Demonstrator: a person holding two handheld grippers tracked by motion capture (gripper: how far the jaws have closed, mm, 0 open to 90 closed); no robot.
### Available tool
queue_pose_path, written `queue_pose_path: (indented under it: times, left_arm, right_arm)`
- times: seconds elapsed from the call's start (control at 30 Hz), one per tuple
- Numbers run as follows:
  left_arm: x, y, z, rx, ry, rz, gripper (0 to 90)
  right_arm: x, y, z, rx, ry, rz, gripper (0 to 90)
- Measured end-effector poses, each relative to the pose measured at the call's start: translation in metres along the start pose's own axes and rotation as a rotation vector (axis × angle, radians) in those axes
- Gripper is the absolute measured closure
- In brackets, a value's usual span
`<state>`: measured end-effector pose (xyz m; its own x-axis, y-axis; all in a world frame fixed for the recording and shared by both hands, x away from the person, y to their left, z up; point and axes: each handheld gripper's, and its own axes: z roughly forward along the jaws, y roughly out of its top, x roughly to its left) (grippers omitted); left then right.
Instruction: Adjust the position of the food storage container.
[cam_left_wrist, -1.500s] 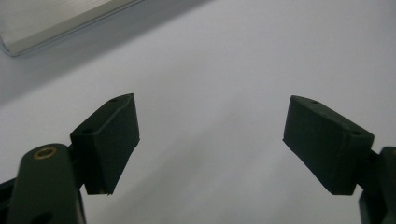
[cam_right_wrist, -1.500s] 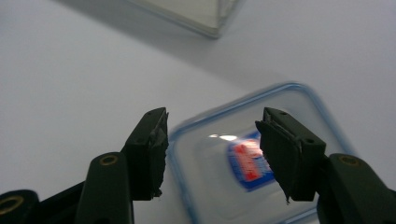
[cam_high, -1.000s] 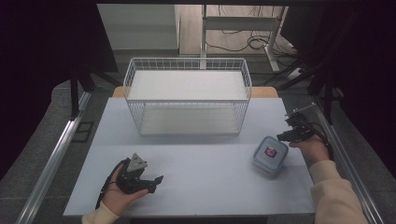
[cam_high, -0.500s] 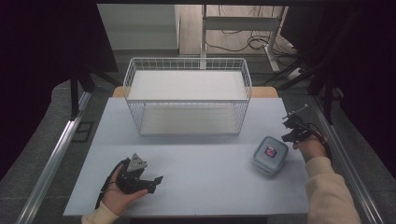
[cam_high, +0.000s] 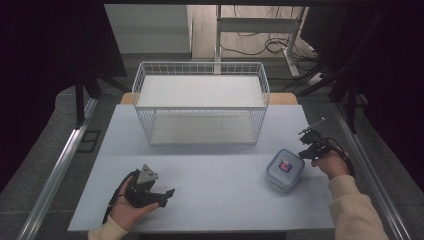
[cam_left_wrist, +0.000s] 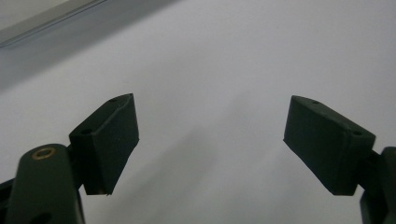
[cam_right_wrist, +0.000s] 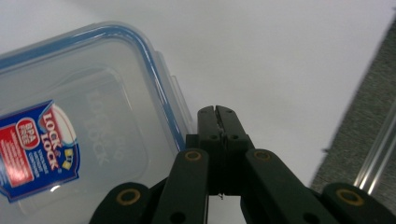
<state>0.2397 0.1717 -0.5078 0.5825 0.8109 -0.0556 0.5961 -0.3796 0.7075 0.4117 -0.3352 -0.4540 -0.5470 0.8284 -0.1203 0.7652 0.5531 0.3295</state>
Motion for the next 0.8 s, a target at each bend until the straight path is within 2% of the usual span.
queue_pose_path:
  times: [0.03,0.1,0.3,0.37,0.4,0.43,0.5,0.63,0.8]
  left_arm:
    - [0.0,0.0,0.0,0.0,0.0,0.0,17.9]
    - [0.0,0.0,0.0,0.002,0.001,0.001,17.9]
    - [-0.001,0.0,0.001,0.008,0.0,0.007,17.9]
    - [-0.002,0.0,0.002,0.01,0.001,0.007,17.9]
    - [-0.002,0.0,0.002,0.01,0.001,0.007,17.9]
    - [-0.002,0.0,0.002,0.008,0.001,0.007,17.9]
    - [-0.003,0.0,0.002,0.008,0.0,0.006,17.9]
    - [-0.002,0.0,0.002,0.01,0.003,0.007,17.9]
    - [-0.002,-0.001,0.003,0.01,0.002,0.006,17.8]
  right_arm:
    - [0.0,0.0,0.0,0.0,0.0,0.0,89.7]
    - [0.009,-0.002,-0.002,0.002,0.006,0.011,89.7]
    - [0.031,-0.013,-0.007,-0.009,0.054,0.007,89.7]
    - [0.046,-0.017,-0.009,-0.011,0.064,-0.012,89.7]
    - [0.046,-0.017,-0.009,-0.011,0.064,-0.012,89.7]
    - [0.055,-0.018,-0.01,-0.008,0.068,-0.021,89.7]
    - [0.063,-0.02,-0.011,-0.009,0.063,-0.029,89.7]
    - [0.072,-0.022,-0.013,-0.013,0.075,-0.048,89.7]
    - [0.071,-0.023,-0.012,-0.019,0.087,-0.05,89.7]
